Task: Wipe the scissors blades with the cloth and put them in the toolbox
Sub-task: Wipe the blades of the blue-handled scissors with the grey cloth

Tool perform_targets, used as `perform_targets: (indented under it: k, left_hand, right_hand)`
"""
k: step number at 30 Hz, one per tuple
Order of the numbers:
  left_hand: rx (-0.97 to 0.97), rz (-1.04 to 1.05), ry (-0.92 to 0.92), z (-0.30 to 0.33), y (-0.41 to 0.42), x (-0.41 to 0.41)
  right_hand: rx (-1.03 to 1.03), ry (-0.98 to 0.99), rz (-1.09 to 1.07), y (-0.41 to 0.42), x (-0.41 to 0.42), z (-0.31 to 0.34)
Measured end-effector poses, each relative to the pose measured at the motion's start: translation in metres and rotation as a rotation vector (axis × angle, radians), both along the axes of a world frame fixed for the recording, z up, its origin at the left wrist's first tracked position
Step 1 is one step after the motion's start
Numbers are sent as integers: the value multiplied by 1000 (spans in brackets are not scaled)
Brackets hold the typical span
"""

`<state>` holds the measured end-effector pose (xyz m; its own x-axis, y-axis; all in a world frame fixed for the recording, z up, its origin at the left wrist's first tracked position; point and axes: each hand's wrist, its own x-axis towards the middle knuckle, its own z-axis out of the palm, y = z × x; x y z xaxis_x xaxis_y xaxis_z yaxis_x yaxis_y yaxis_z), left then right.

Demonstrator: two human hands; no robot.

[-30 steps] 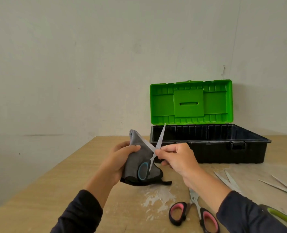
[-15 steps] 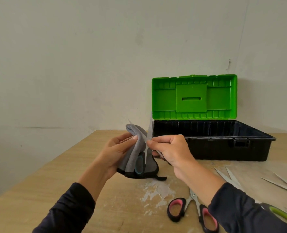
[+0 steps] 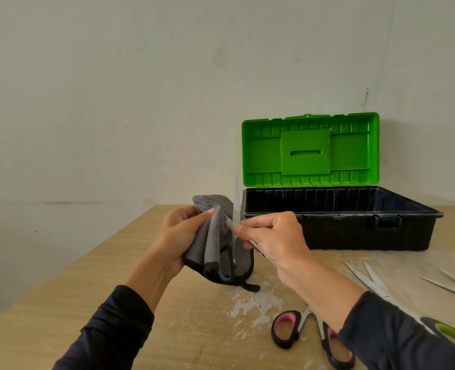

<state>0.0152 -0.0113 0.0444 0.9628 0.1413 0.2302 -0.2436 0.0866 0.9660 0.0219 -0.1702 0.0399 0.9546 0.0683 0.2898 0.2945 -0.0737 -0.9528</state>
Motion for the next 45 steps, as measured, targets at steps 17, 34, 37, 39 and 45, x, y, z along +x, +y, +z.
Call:
perform_targets:
  k: [17,34,37,39,45]
  left_hand:
    - [109,75,-40,0,0,-2]
    - [68,28,-101,-2,-8,-2]
    - [52,118,-61,-1,-15,-1]
    - [44,172,-47,0,-16,-1]
    - [8,205,-28,1,-3,0]
  right_hand:
    - [17,-4,-33,5,0,-1]
    - [54,-70,106,7,4,0]
    - [25,-88,74,8,5,-2]
    - [-3,-83,59,7,5,-3]
    - [-36,-57,27,10,1,-5]
